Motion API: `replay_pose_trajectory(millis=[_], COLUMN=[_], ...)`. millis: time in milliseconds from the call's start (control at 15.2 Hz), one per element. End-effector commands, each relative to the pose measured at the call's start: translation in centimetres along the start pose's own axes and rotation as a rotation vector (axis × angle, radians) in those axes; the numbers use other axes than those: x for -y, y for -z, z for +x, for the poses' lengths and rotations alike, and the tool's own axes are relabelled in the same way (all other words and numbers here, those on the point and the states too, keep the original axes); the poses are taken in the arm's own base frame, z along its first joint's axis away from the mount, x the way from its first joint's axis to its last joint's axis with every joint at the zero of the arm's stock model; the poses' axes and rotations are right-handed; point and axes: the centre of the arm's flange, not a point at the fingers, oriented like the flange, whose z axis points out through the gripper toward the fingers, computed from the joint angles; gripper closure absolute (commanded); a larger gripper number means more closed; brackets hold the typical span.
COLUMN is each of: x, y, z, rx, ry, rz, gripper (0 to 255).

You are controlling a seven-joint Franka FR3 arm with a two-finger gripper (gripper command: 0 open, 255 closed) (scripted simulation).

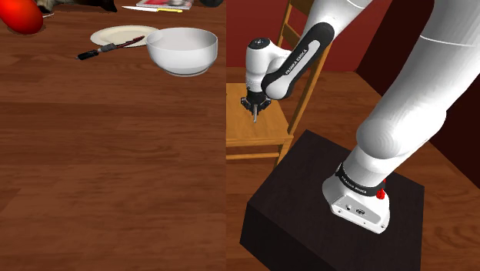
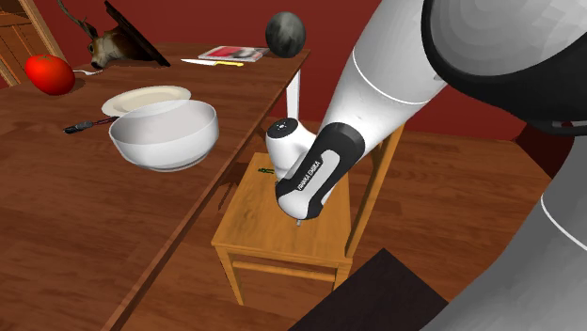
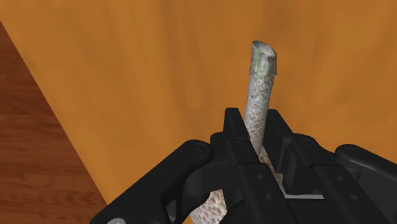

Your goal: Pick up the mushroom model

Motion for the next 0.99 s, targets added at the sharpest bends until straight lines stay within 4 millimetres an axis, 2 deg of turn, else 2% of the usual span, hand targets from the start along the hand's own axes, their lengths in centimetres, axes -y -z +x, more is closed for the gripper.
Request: replay_pose_trajectory(millis=[0, 198, 924], x=[0.0, -0.1, -0.6], y=[0.0, 0.0, 5.6], z=[0.0, 0.0, 1.3], rx=[0.0, 0.0, 0.0], ry=[0.0, 0.0, 0.0], rz=[0.0, 0.0, 0.0], gripper=[255, 255, 255])
